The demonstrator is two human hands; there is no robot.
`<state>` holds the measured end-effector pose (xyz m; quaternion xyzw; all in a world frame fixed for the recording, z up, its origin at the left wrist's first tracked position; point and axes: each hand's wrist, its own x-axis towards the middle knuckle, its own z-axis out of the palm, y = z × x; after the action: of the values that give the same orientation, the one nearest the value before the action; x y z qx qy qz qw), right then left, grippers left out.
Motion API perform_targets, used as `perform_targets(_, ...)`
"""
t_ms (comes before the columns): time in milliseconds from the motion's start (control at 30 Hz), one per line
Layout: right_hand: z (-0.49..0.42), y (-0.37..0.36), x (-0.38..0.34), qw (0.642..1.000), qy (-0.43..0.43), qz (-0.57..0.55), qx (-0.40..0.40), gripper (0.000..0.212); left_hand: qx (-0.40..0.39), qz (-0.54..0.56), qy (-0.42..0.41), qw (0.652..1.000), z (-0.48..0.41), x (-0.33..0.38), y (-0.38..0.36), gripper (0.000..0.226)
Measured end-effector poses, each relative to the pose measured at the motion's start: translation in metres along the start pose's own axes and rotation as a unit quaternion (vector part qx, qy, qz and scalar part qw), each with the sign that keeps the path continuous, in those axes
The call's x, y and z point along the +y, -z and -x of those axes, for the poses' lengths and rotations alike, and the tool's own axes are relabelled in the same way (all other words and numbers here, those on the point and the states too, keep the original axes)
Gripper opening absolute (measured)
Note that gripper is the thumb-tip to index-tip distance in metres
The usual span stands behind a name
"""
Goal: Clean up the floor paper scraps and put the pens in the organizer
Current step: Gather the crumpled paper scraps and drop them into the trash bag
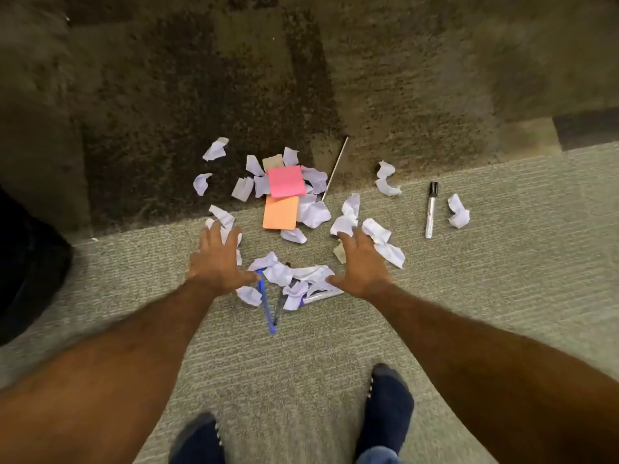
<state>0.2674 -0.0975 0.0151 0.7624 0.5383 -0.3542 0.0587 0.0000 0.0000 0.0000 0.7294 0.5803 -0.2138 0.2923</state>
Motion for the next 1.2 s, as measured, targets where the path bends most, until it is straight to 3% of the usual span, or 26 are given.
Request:
perform_targets(233,-0.024,-0.018,0.007,0.997,0.003,0.077,-0.010,0.116,0.034,-0.007,0.046,0.998,-0.031,-0.009,-0.007,0.129)
perform_targets(433,-0.050,-0.015,0.021,0.998,0.005,0.058,0.012,0.117,0.031,0.064,0.102,0.992,-0.063,0.003,0.003,0.134)
perform_targets(533,-0.060,-0.009,0.025,0.998,0.004,0.053,0.027,0.116,0.046,0.044,0.053,0.997,-0.070,0.023,-0.002,0.125)
perform_targets(667,-0.064,-0.005,0.027,0.998,0.006,0.053,0.033,0.114,0.055,0.076,-0.091,0.991,-0.072,0.048,-0.006,0.116)
perform_targets(733,-0.064,-0.004,0.027,0.997,0.011,0.056,0.044,0.112,0.103,0.071,-0.106,0.986,-0.076,0.049,0.004,0.112)
perform_targets(833,-0.066,0.001,0.027,0.995,0.016,0.060,0.076,0.106,0.225,0.044,-0.063,0.971,-0.095,0.033,0.034,0.101)
perform_targets(900,-0.070,0.004,0.030,0.993,0.023,0.068,0.097,0.104,0.266,0.051,-0.028,0.962,-0.114,0.013,0.052,0.097)
perform_targets(967,-0.077,0.008,0.035,0.991,0.031,0.073,0.110,0.106,0.240,0.050,0.005,0.970,-0.134,-0.005,0.064,0.101)
perform_targets(1067,-0.088,0.014,0.042,0.992,0.030,0.077,0.101,0.111,0.122,0.071,0.049,0.989,-0.155,-0.020,0.071,0.117)
perform_targets(1200,-0.088,0.016,0.043,0.994,0.030,0.087,0.067,0.118,0.065,0.075,-0.033,0.995,-0.148,-0.009,0.055,0.120)
